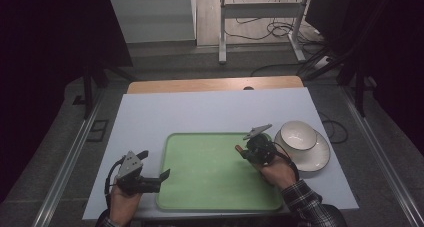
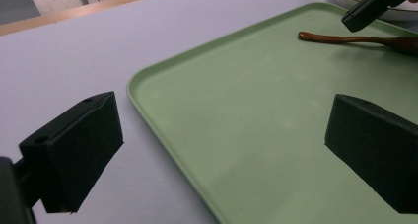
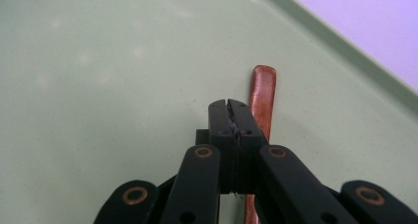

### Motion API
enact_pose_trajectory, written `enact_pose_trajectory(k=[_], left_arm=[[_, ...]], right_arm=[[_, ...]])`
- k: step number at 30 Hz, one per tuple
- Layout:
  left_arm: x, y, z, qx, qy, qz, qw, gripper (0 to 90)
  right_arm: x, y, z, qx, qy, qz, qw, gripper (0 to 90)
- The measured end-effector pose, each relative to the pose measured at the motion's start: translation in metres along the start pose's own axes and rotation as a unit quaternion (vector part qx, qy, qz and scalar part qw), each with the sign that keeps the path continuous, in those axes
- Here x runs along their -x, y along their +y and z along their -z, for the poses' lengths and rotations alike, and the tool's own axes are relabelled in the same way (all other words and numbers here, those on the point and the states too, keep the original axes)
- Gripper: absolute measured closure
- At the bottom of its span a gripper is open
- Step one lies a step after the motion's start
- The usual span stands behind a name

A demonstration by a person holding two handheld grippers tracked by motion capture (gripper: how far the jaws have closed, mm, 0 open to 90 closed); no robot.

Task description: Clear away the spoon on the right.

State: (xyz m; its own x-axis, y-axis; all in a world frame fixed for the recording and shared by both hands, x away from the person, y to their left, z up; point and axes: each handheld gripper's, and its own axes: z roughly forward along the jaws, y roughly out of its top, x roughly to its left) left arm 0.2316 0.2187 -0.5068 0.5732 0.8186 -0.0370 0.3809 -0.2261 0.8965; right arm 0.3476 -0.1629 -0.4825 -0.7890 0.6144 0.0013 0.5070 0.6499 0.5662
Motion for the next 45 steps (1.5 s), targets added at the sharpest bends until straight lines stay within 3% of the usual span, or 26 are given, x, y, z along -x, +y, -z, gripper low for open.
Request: enact_pose_trajectory(k=[2,12,27,45], left_arm=[[-0.001,0.000,0.001,0.001,0.000,0.002,1.0000,0.7],[-0.002,-0.001,0.000,0.005,0.000,-0.002,1.0000,0.7],[-0.002,-0.001,0.000,0.012,-0.003,0.000,0.9999,0.6],[-0.002,-0.002,0.000,0.012,0.000,-0.002,0.9999,0.5]], right_arm=[[-0.002,-0.002,0.001,0.013,-0.009,0.004,0.9999,90.0],[-0.006,-0.011,-0.007,0.050,-0.002,0.008,0.9987,90.0],[-0.003,-0.016,-0.022,0.030,-0.012,0.018,0.9993,90.0],[0.013,-0.019,-0.022,0.021,-0.040,-0.017,0.9988,90.0]])
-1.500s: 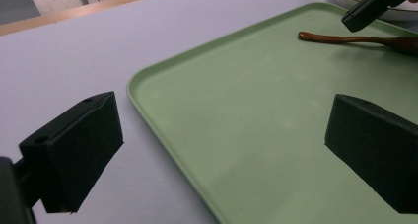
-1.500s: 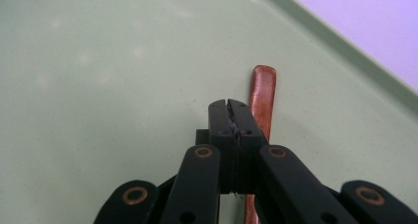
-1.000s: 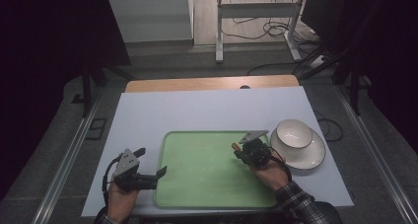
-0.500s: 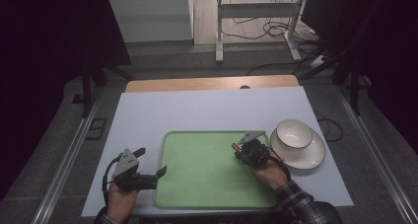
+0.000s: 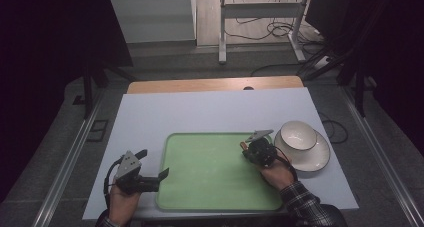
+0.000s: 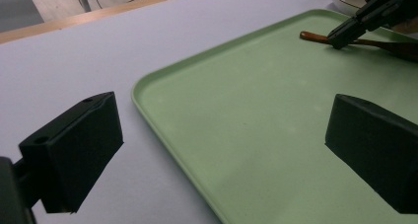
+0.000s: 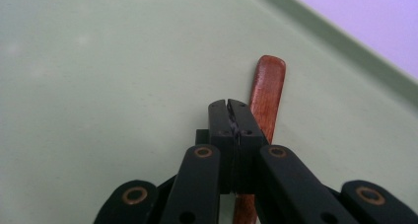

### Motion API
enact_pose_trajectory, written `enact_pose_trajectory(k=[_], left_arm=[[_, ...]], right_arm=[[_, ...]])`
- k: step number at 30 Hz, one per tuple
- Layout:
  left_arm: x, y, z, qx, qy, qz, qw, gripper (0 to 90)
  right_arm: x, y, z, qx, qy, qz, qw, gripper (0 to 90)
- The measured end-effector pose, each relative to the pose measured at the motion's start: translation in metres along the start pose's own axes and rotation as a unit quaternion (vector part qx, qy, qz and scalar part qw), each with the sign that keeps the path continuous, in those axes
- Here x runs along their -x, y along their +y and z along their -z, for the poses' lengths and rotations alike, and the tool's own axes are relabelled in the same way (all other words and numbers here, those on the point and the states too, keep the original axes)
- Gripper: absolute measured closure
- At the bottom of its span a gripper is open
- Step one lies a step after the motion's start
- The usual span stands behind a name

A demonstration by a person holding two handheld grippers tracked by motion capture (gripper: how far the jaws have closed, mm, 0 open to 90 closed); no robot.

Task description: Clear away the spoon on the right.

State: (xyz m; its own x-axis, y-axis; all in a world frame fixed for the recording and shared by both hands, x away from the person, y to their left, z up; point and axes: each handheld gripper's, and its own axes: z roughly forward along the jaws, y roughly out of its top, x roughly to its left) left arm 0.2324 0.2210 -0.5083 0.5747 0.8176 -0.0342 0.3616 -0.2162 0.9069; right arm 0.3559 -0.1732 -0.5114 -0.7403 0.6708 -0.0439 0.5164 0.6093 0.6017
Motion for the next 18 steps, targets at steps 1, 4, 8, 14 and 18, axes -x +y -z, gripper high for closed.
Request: enact_pose_trajectory(k=[1,4,8,14,18], left_arm=[[0.000,0.000,0.000,0.000,0.000,0.000,1.0000,0.5],[0.000,0.000,0.000,0.000,0.000,0.000,1.0000,0.5],[-0.001,0.000,0.000,0.000,0.001,0.001,1.0000,0.5],[0.000,0.000,0.000,0.001,0.000,0.001,1.0000,0.4],[-0.001,0.000,0.000,0.001,0.001,0.002,1.0000,0.4]], right_arm=[[0.001,0.000,0.000,0.000,-0.002,-0.002,1.0000,90.0],[0.005,-0.002,0.002,-0.002,-0.009,-0.003,1.0000,90.0],[0.011,-0.004,0.005,0.000,-0.015,-0.012,0.9998,90.0],[0.020,-0.008,0.008,-0.003,-0.022,-0.025,0.9994,90.0],[0.026,-0.010,0.011,-0.002,-0.027,-0.033,0.9991,90.0]])
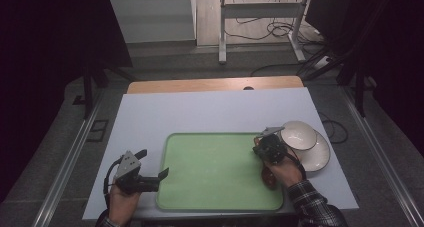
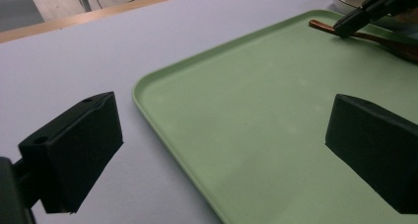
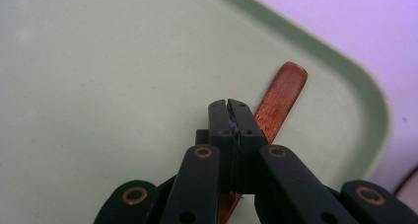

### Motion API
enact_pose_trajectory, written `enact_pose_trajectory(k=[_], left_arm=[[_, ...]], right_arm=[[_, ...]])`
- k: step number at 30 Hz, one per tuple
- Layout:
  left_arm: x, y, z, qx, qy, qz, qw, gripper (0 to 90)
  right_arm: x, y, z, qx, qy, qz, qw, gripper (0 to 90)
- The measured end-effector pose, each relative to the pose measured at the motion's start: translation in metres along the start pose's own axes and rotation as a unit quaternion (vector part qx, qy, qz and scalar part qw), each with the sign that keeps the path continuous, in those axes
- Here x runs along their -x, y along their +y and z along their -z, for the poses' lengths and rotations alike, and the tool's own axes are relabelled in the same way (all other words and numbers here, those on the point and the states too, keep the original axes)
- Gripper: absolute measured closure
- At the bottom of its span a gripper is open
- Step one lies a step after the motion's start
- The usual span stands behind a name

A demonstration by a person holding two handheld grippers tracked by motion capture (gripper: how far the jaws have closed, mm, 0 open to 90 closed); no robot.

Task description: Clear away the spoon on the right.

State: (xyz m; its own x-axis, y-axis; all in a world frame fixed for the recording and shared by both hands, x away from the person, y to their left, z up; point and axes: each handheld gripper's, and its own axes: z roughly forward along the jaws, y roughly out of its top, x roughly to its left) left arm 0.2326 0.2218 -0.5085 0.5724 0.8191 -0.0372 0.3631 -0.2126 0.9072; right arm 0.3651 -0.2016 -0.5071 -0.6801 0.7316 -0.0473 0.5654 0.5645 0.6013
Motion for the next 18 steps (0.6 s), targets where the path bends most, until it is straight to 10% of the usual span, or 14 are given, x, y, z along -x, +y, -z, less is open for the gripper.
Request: enact_pose_trajectory(k=[18], left_arm=[[0.000,0.001,0.000,-0.004,-0.005,0.007,1.0000,0.9]], right_arm=[[0.013,-0.004,0.003,-0.008,-0.017,-0.023,0.9996,90.0]])
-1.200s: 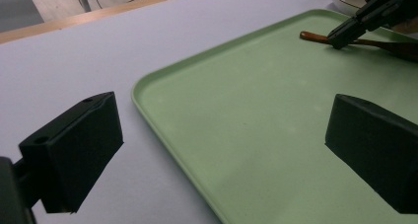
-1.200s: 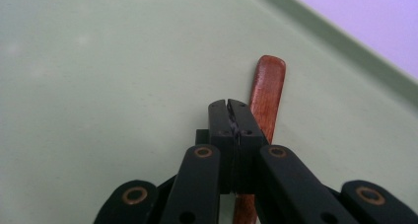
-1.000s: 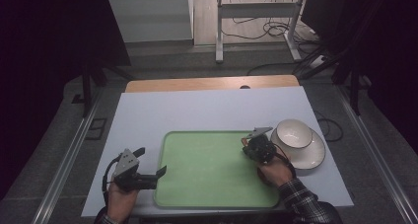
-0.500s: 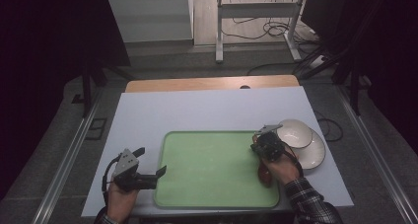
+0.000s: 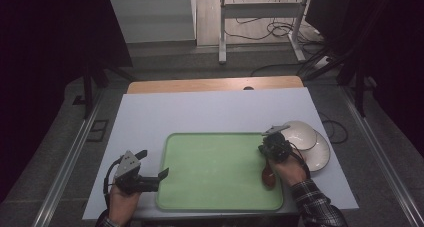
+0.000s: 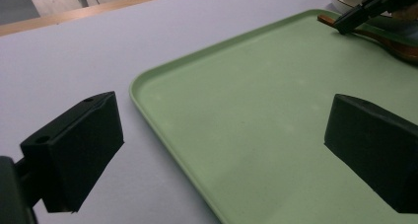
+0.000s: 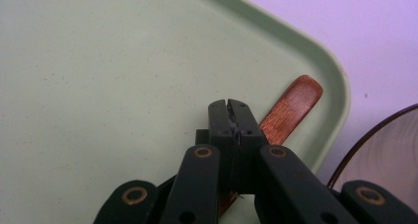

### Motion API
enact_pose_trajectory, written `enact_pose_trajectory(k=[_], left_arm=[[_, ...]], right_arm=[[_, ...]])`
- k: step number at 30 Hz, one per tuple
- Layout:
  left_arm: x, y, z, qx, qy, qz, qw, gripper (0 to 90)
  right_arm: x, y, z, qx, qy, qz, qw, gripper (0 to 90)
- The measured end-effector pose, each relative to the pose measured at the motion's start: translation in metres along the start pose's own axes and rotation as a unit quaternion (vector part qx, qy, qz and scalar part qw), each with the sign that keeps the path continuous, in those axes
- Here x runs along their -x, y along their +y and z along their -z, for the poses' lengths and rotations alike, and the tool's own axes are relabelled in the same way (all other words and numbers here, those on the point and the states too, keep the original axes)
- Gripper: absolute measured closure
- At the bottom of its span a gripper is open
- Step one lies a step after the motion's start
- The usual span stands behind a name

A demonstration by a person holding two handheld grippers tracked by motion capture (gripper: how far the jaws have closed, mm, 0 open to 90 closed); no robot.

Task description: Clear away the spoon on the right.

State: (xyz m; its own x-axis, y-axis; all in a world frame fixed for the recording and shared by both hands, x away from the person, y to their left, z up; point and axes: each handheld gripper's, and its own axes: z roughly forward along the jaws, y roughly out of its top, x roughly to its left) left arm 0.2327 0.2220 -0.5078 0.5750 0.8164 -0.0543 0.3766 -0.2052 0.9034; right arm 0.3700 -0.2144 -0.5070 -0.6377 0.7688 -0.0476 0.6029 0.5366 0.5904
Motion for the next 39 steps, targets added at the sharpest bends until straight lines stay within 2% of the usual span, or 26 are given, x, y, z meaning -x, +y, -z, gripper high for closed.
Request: enact_pose_trajectory(k=[7,12,25,39], left_arm=[[-0.001,0.001,0.001,-0.001,-0.010,0.009,0.9999,1.4],[0.000,0.000,0.000,-0.001,-0.012,0.006,0.9999,1.4],[0.001,0.001,0.001,0.002,-0.008,0.000,1.0000,1.6],[0.002,0.001,0.001,0.004,-0.007,-0.002,1.0000,1.7]], right_arm=[[-0.002,0.001,0.001,0.007,0.009,0.005,0.9999,88.9],[-0.003,0.002,0.003,0.015,0.015,0.007,0.9997,86.1],[-0.010,0.005,0.009,0.025,0.022,0.025,0.9991,76.3],[-0.014,0.006,0.017,0.040,0.022,0.031,0.9985,65.4]])
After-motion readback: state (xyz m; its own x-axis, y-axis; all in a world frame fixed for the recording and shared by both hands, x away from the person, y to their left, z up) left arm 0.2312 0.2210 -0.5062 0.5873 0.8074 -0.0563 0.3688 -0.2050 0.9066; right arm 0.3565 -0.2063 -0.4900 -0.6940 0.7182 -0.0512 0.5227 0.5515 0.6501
